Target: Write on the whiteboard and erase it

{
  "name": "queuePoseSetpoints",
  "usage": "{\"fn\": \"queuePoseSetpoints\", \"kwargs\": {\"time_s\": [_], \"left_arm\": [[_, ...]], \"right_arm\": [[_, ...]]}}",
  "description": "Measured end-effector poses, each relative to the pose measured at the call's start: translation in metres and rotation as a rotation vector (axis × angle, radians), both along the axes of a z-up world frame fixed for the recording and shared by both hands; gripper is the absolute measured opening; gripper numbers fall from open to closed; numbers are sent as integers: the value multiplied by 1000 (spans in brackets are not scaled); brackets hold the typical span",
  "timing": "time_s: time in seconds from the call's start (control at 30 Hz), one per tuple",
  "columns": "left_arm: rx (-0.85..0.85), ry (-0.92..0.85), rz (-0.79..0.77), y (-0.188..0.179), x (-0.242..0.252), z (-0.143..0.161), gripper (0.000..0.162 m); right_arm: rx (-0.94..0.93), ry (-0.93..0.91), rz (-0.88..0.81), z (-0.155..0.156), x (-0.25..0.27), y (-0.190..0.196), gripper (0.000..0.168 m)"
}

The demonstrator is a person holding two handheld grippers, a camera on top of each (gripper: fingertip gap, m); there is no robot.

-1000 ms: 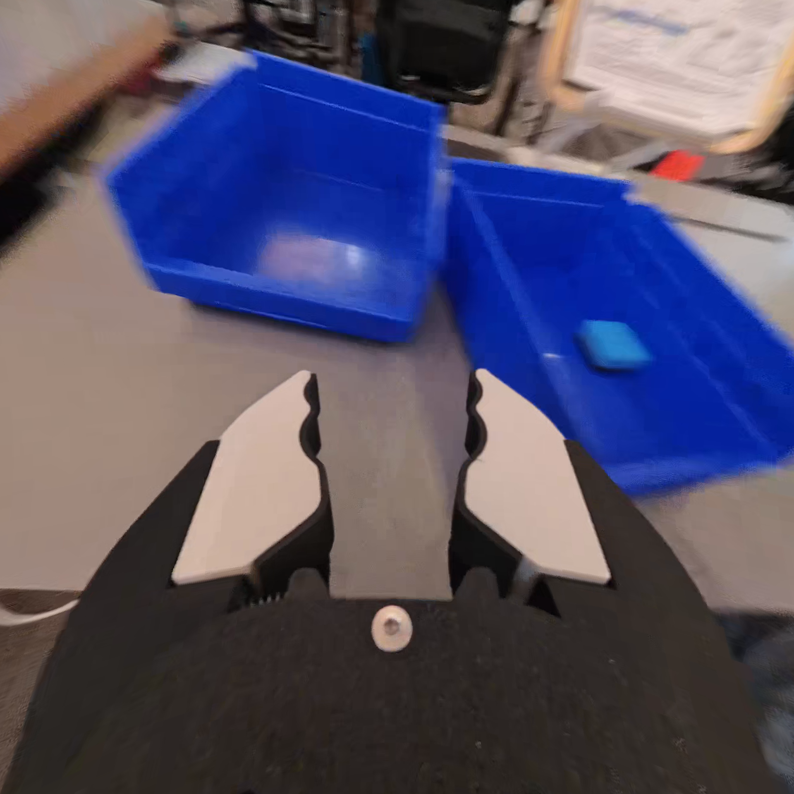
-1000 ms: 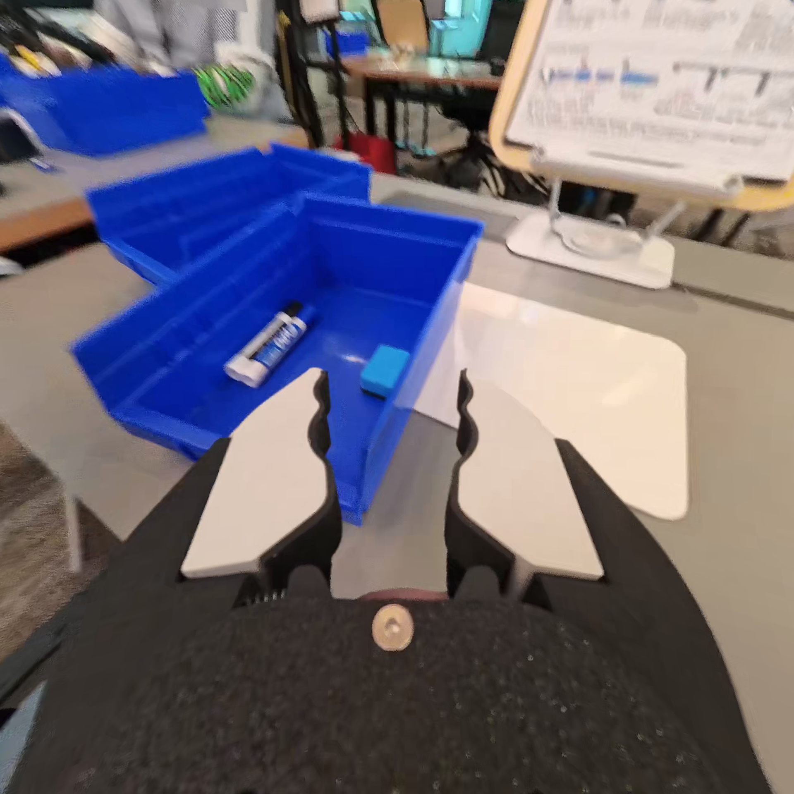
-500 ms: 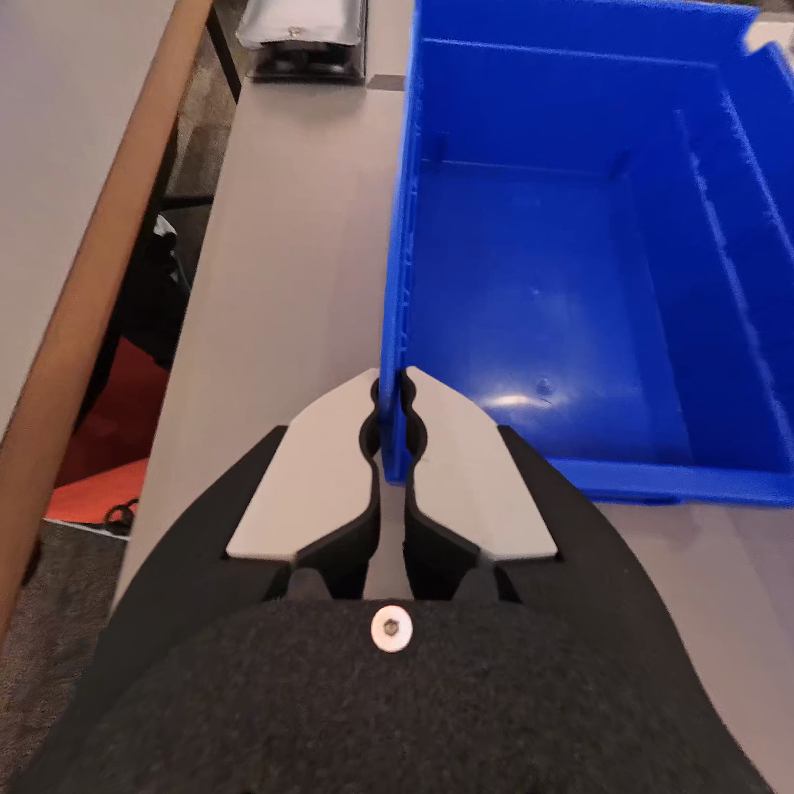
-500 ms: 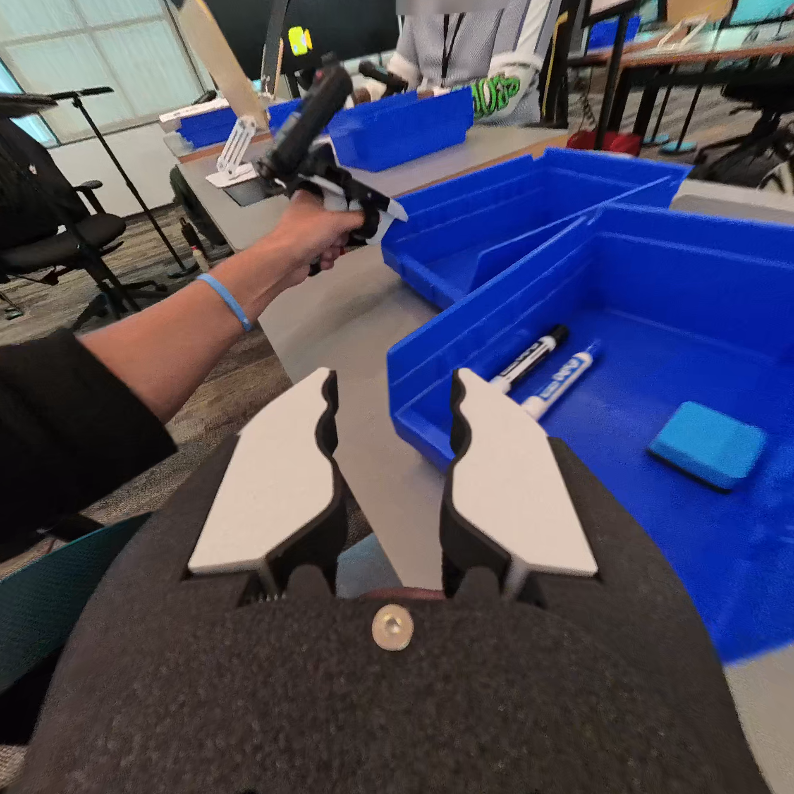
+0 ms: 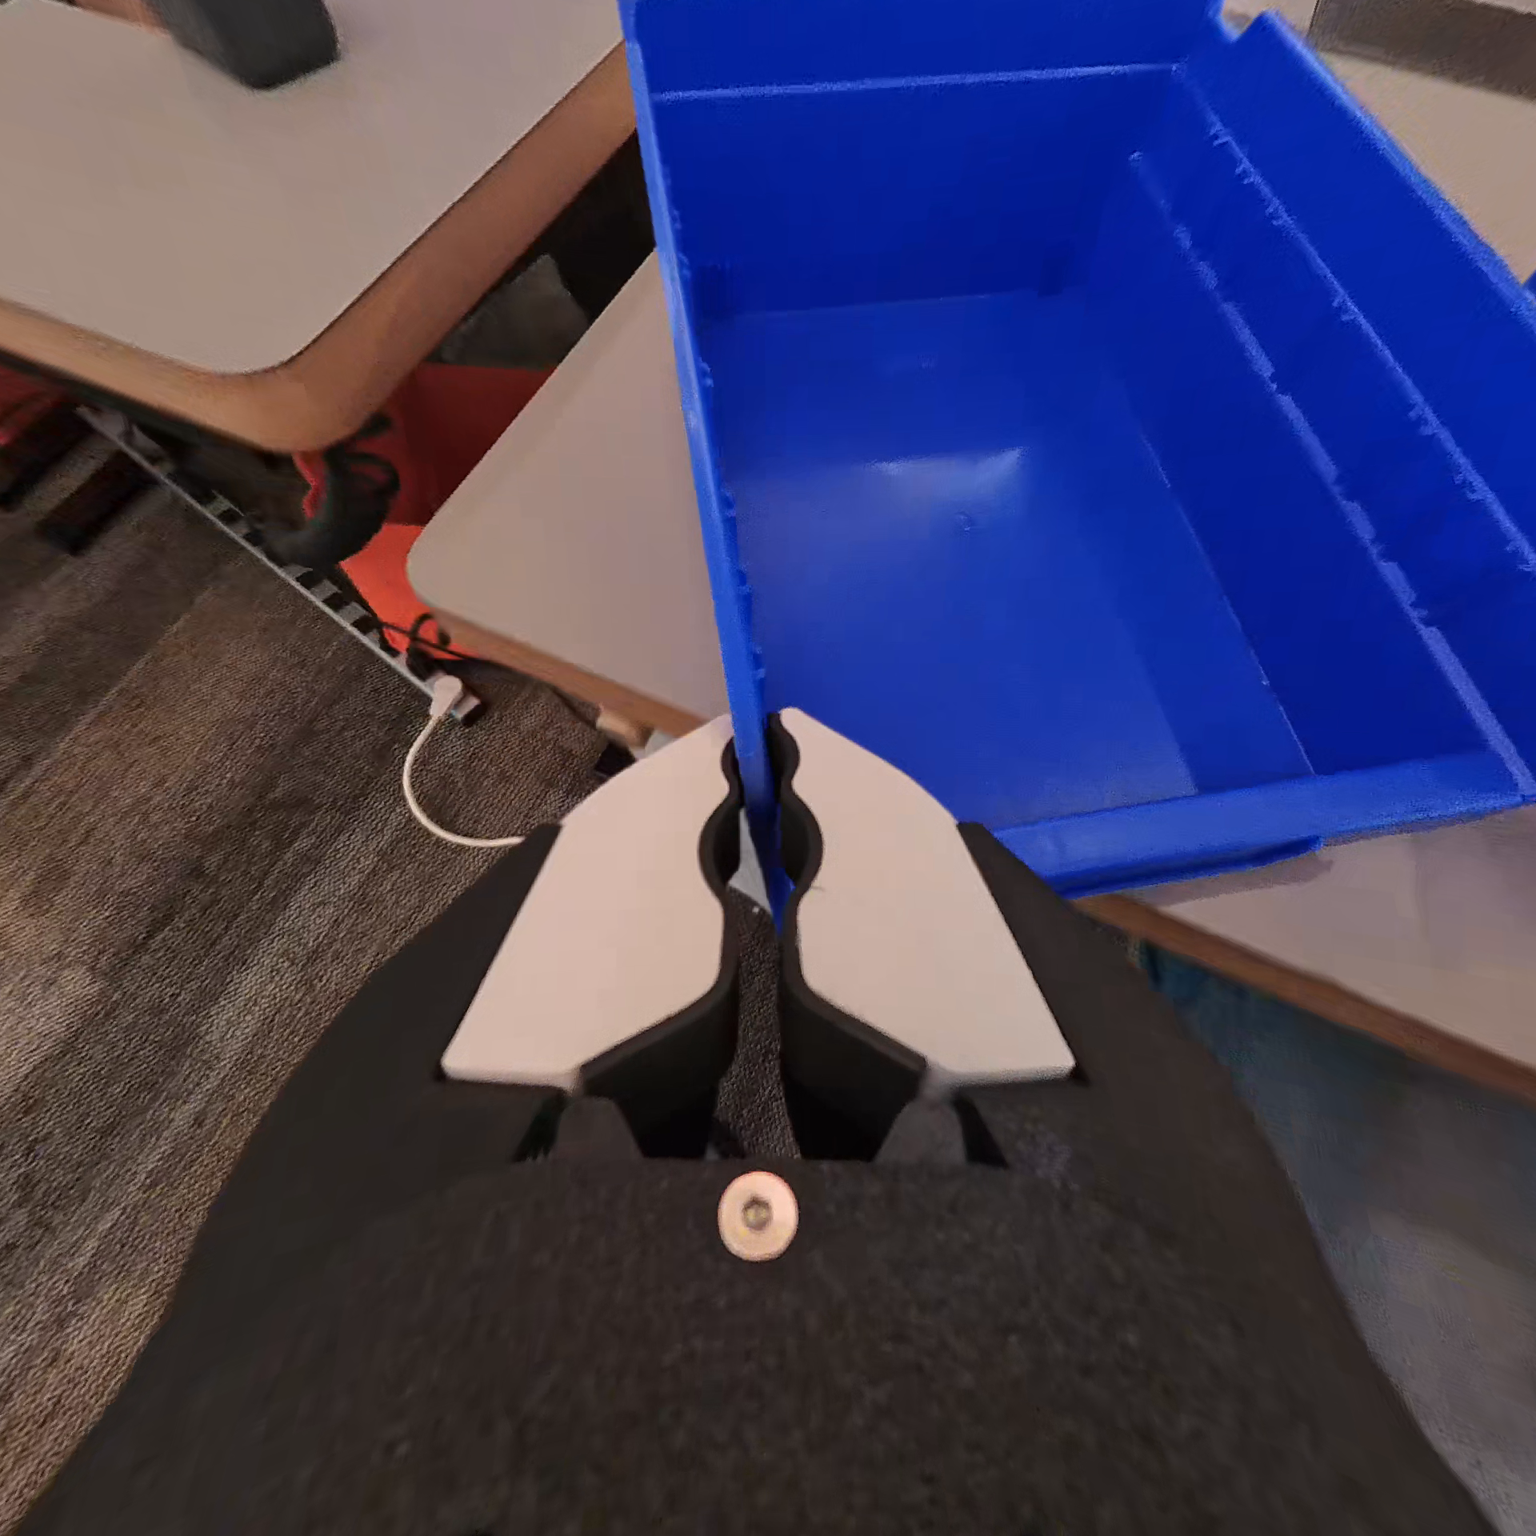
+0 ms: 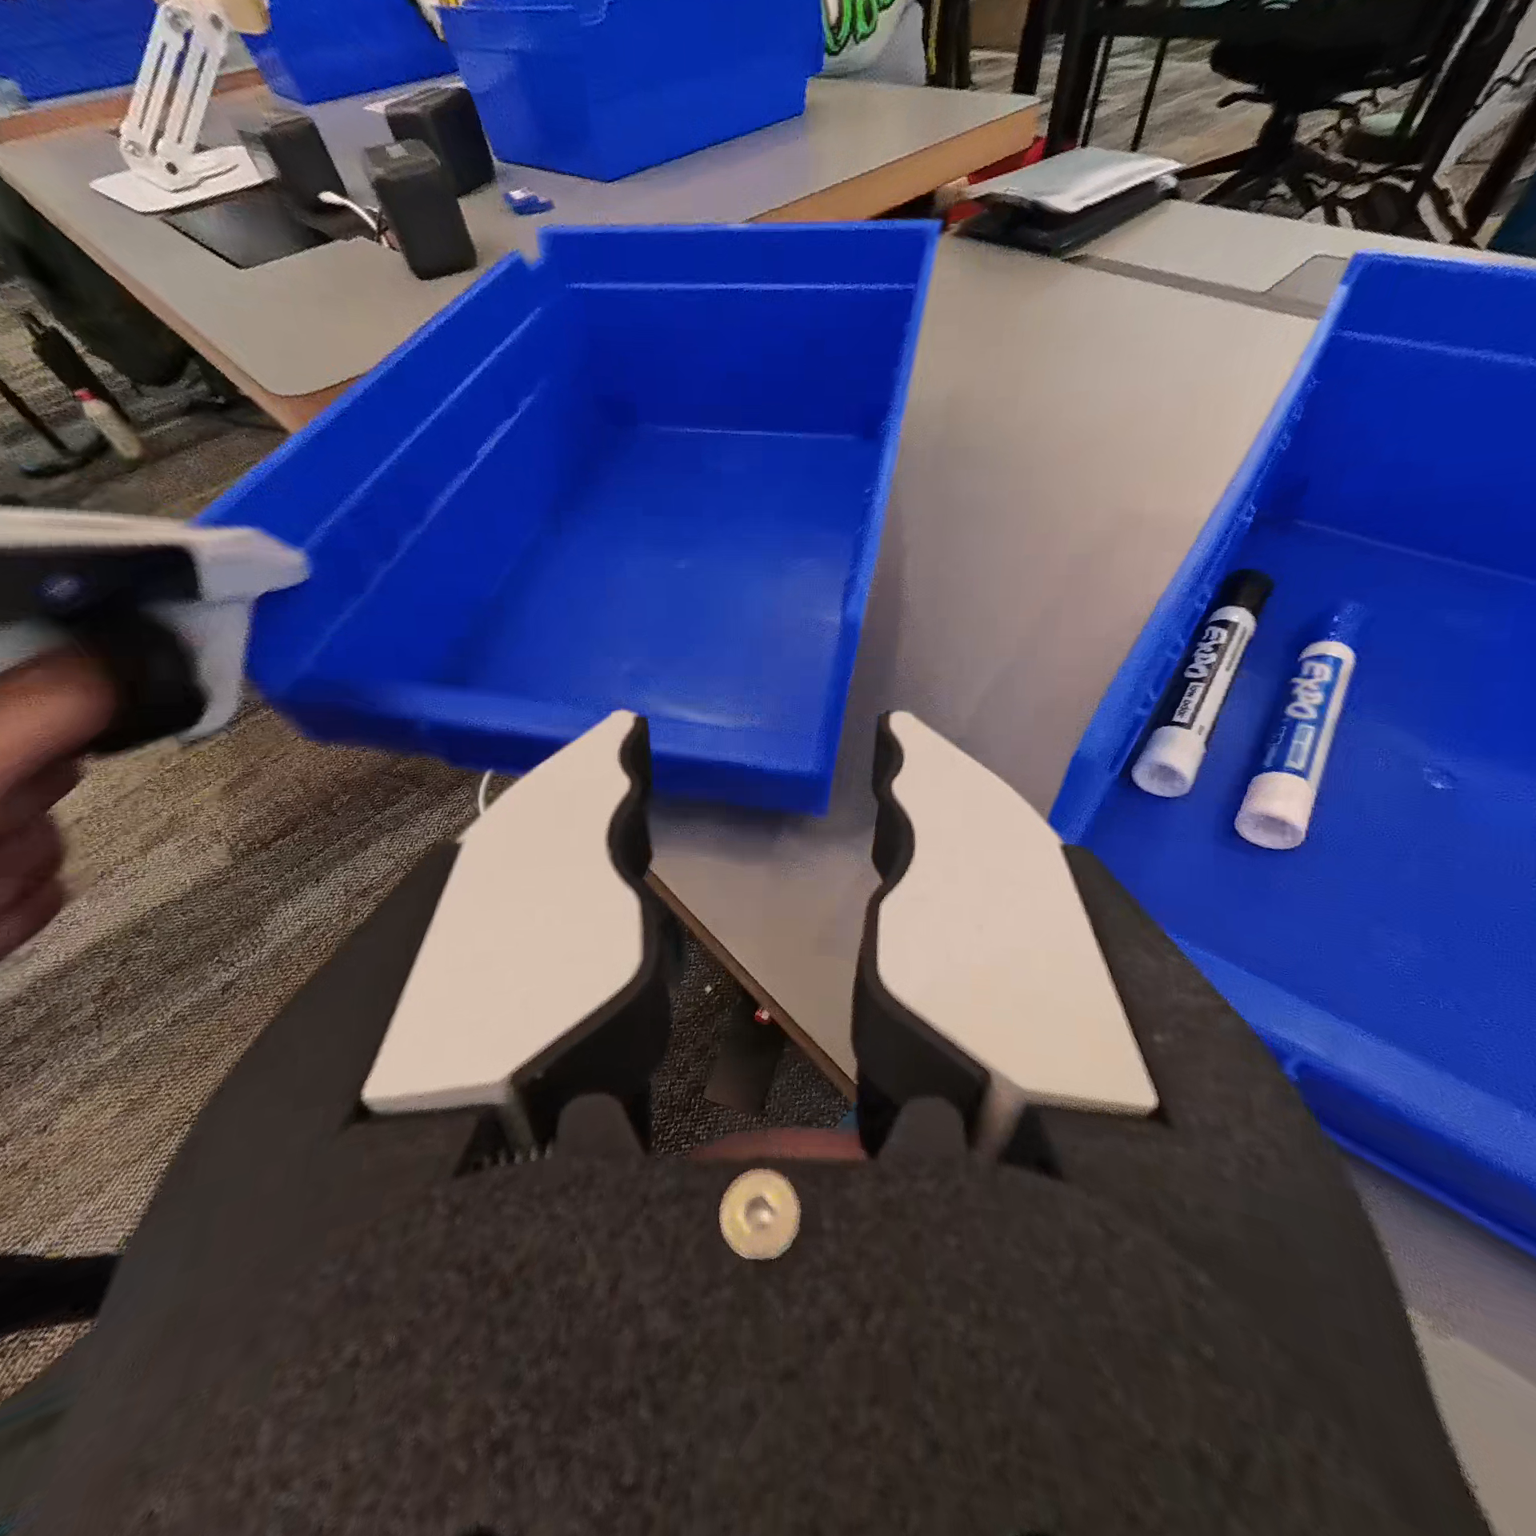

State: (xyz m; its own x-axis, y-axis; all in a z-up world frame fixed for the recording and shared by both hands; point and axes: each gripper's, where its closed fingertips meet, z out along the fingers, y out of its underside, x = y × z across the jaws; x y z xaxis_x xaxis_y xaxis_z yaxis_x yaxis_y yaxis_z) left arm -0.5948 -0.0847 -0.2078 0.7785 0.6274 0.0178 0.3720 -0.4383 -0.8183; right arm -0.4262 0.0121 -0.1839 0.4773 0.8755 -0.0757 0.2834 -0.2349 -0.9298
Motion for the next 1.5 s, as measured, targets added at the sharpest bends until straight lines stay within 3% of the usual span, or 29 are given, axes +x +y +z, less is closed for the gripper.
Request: {"fn": "queuePoseSetpoints", "kwargs": {"time_s": [0.13, 0.17, 0.2, 0.37, 0.47, 0.57, 0.67, 0.73, 0.83, 0.9, 1.0, 1.17, 1.33, 1.5], "left_arm": [[27, -15, -8, -33, 19, -1, 3], [33, -19, -12, -39, 23, -1, 3], [41, -21, -16, -44, 27, -1, 3], [8, 105, 21, -57, 32, 8, 3], [90, 168, 13, -54, 38, 44, 2], [158, 288, -4, -44, 57, 101, 2], [278, 370, -83, -12, 96, 170, 3], [355, 393, -168, 31, 129, 210, 3], [416, 389, -328, 120, 202, 244, 3], [440, 389, -432, 181, 267, 254, 3], [434, 335, -592, 269, 374, 237, 4], [335, 235, -743, 376, 527, 151, 3], [252, 121, -787, 423, 593, 66, 4], [186, 56, -835, 436, 619, 17, 6]], "right_arm": [[-20, -31, -14, -13, -7, -1, 41], [-22, -42, -14, -18, -10, -1, 32], [-10, -61, -22, -22, -12, 0, 11], [122, -145, -59, -21, -14, -2, 4], [30, -94, -50, 1, -7, -2, 4], [54, -18, -65, 48, 12, 6, 4], [118, 76, -118, 112, 56, 29, 4], [189, 119, -192, 151, 100, 58, 5], [273, 142, -379, 192, 190, 122, 4], [270, 133, -488, 202, 262, 170, 4], [224, 79, -616, 188, 380, 235, 4], [120, -54, -779, 116, 546, 316, 3], [33, -161, -782, 45, 617, 362, 3], [-38, -68, -802, -8, 644, 383, 4]]}}
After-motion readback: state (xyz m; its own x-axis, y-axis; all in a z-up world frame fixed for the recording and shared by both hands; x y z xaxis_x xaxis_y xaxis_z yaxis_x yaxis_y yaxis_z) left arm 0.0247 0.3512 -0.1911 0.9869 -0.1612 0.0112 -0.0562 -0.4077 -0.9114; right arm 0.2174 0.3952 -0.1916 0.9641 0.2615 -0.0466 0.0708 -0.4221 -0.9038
